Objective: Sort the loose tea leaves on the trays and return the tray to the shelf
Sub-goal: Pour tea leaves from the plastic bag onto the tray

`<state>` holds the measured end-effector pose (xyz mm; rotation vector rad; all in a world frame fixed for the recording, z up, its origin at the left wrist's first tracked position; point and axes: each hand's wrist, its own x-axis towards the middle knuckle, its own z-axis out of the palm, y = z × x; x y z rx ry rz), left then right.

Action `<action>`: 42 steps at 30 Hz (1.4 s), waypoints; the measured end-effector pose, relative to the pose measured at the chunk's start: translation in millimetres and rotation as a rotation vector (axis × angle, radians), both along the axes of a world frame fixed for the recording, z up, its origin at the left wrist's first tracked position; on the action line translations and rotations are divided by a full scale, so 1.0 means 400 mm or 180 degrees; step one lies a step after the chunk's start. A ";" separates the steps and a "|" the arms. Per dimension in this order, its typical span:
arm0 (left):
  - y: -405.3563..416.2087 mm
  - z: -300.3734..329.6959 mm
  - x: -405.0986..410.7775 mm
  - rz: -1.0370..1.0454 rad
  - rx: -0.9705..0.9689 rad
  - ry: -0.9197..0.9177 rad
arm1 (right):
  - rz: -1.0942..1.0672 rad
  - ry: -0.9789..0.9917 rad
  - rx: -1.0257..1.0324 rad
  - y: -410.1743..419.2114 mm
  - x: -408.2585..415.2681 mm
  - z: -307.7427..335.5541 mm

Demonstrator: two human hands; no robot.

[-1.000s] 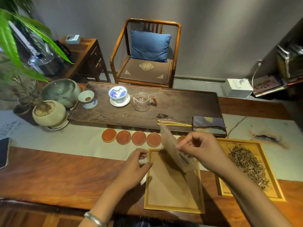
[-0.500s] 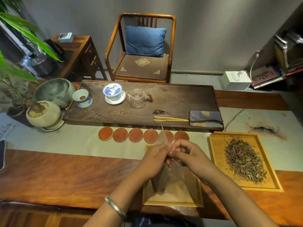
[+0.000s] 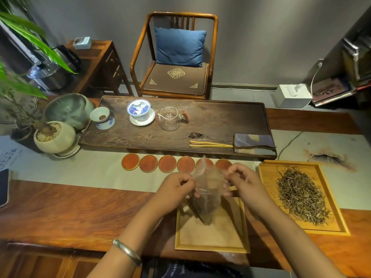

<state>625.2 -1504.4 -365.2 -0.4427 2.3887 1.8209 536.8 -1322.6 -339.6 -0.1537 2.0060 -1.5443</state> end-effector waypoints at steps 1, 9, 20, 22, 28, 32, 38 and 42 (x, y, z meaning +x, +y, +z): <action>-0.017 -0.003 0.005 0.0111 -0.0060 -0.0034 | -0.0145 -0.0007 0.0019 0.016 -0.014 0.004; -0.034 0.005 0.008 0.0131 -0.0368 0.0062 | 0.0148 0.0925 0.0515 0.042 -0.007 0.000; -0.017 0.008 0.006 0.0269 -0.0293 0.0163 | 0.0905 0.0692 0.0961 0.090 0.121 -0.231; -0.012 0.008 0.008 0.0228 -0.0322 0.0174 | 0.0950 0.0796 0.0874 0.053 0.141 -0.280; -0.018 0.018 0.027 0.0339 0.0000 0.0103 | 0.0516 0.0999 0.0509 -0.009 0.127 -0.329; -0.048 -0.010 0.068 0.0443 -0.0338 -0.0085 | 0.0460 0.0786 0.0468 0.015 0.110 -0.310; -0.068 -0.050 0.126 0.0318 -0.0530 -0.0463 | 0.0927 0.0181 0.0174 0.079 0.095 -0.207; -0.055 -0.074 0.141 -0.0144 -0.0033 -0.0875 | 0.1105 -0.0026 0.0099 0.100 0.109 -0.165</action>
